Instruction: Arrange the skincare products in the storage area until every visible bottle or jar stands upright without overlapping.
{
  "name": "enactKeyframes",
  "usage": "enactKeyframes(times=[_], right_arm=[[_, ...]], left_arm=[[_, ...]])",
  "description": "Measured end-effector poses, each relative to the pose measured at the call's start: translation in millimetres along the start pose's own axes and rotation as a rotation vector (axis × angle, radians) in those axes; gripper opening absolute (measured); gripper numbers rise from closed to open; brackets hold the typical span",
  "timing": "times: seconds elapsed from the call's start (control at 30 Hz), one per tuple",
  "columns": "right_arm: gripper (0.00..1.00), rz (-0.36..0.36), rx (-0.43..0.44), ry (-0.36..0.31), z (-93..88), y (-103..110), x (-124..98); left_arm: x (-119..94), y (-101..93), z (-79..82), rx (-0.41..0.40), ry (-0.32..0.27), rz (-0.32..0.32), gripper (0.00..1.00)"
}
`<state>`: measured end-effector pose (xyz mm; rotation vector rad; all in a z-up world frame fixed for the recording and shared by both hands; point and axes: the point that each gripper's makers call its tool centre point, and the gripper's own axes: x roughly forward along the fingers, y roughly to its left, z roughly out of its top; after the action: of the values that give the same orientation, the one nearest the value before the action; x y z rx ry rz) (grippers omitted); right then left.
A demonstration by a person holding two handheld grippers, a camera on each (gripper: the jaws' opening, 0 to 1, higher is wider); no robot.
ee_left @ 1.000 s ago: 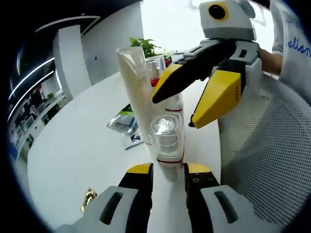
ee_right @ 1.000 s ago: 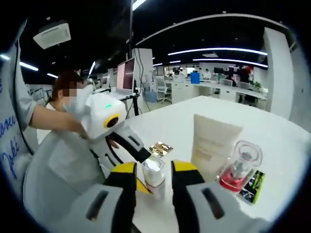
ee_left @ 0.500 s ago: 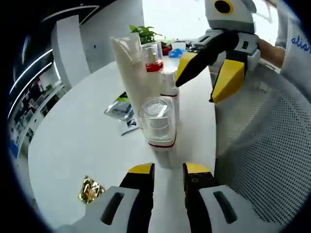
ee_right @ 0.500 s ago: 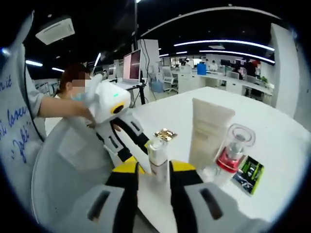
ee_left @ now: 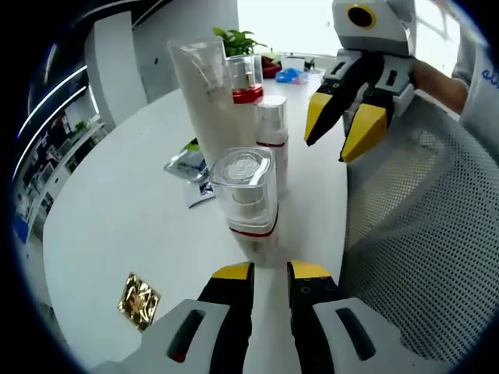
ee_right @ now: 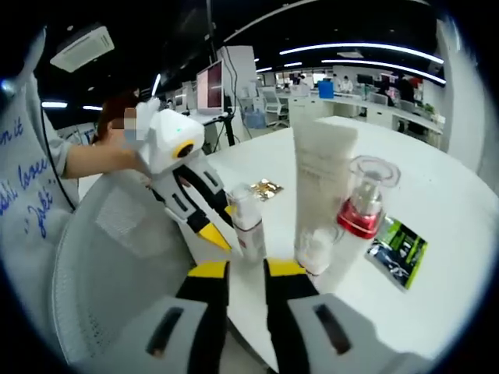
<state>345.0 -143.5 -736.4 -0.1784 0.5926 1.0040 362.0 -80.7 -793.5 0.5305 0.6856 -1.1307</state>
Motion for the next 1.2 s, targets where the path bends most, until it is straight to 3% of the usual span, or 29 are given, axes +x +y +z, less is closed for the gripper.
enactKeyframes(times=[0.4, 1.2], right_arm=[[0.18, -0.043, 0.068, 0.049, -22.8, -24, -7], [0.25, -0.07, 0.104, 0.088, -37.1, -41, 2]], left_arm=[[6, 3.8, 0.8, -0.032, 0.005, 0.011, 0.09], [23, 5.6, 12.5, -0.054, 0.005, 0.016, 0.08]])
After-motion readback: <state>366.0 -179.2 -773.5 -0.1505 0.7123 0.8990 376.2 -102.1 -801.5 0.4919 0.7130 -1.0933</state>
